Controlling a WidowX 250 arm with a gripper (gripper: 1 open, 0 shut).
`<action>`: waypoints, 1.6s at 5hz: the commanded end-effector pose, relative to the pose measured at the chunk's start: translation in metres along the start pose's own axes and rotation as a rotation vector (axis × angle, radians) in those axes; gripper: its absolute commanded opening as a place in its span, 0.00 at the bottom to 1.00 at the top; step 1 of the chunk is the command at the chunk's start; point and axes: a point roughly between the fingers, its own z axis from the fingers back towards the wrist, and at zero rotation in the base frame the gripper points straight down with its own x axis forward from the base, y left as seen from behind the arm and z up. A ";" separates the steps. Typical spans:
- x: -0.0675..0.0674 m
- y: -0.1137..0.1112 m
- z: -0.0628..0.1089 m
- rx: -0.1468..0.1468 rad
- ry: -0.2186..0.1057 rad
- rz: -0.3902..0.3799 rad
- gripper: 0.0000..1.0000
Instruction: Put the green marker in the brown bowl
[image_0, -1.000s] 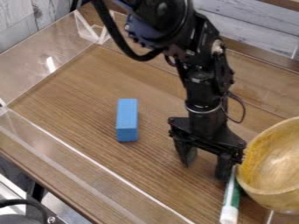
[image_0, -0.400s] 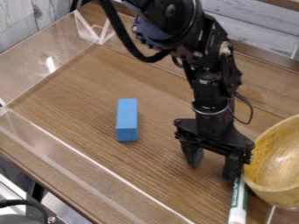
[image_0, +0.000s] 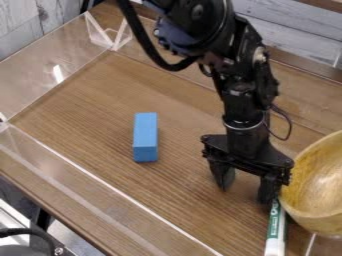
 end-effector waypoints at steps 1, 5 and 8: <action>-0.002 -0.016 -0.009 -0.010 0.001 -0.042 1.00; -0.001 -0.009 0.008 0.039 0.013 -0.038 0.00; 0.000 -0.010 0.021 0.076 0.029 -0.043 0.00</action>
